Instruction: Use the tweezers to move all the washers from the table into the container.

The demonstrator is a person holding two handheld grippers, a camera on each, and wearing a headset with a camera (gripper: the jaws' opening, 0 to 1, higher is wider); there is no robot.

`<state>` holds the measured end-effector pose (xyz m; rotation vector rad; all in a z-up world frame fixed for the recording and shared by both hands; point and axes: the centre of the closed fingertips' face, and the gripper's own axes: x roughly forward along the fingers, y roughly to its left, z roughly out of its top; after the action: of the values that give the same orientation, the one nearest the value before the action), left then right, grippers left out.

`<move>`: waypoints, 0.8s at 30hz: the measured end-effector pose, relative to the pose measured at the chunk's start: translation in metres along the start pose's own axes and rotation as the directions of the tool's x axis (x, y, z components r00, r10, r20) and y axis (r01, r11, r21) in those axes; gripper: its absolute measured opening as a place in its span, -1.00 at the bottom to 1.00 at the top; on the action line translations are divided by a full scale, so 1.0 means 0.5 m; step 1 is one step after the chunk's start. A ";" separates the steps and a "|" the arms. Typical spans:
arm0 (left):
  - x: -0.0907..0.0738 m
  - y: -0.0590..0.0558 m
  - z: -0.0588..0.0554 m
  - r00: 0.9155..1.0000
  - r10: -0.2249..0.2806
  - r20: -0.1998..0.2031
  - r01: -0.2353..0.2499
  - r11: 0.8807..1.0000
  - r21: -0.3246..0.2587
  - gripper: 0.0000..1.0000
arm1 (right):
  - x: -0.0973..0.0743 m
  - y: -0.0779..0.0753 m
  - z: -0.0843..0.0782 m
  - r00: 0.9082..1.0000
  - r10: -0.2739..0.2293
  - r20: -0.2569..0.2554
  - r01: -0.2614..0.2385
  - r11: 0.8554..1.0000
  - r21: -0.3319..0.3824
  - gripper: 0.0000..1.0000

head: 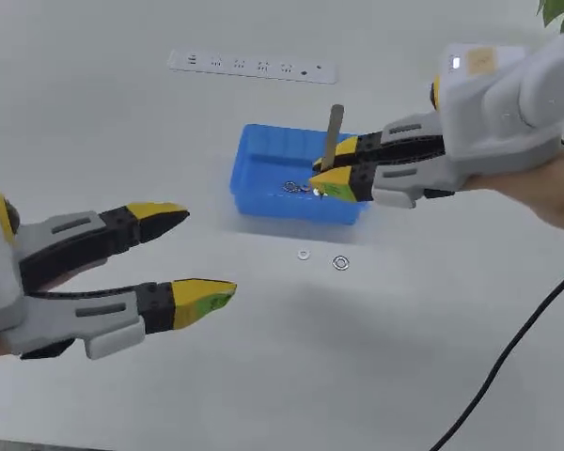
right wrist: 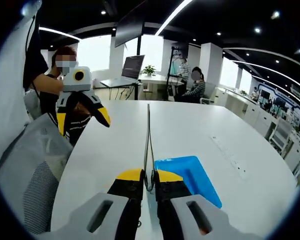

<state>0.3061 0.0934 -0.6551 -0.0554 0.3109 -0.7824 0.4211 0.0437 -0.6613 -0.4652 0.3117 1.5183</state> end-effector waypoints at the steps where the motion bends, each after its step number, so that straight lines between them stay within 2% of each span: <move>1: -0.005 -0.001 -0.001 1.000 -0.001 0.005 0.001 1.000 -0.010 0.33 | 0.002 -0.008 0.007 1.000 -0.004 0.003 0.004 1.000 -0.003 -0.81; 6: -0.016 0.005 0.001 0.999 0.013 0.036 -0.012 0.999 -0.036 0.51 | 0.004 -0.031 0.031 1.000 -0.010 0.014 0.010 1.000 -0.014 -0.81; 10: -0.015 0.008 -0.001 0.999 0.023 0.038 -0.022 0.999 -0.043 0.63 | 0.005 -0.053 0.038 0.999 -0.031 0.017 0.032 0.999 -0.024 -0.81; 15: -0.009 0.006 0.000 0.999 0.020 0.039 -0.018 0.999 -0.043 0.80 | 0.020 -0.087 0.024 0.998 -0.058 0.008 0.058 0.998 -0.024 -0.81; 24: -0.011 0.021 0.003 0.997 0.055 0.049 -0.052 0.997 -0.055 0.97 | 0.061 -0.147 0.005 0.995 -0.098 0.018 0.098 0.995 -0.006 -0.81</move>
<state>0.3101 0.1048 -0.6542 -0.1168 0.2846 -0.7186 0.4953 0.0722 -0.6661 -0.4656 0.2665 1.4276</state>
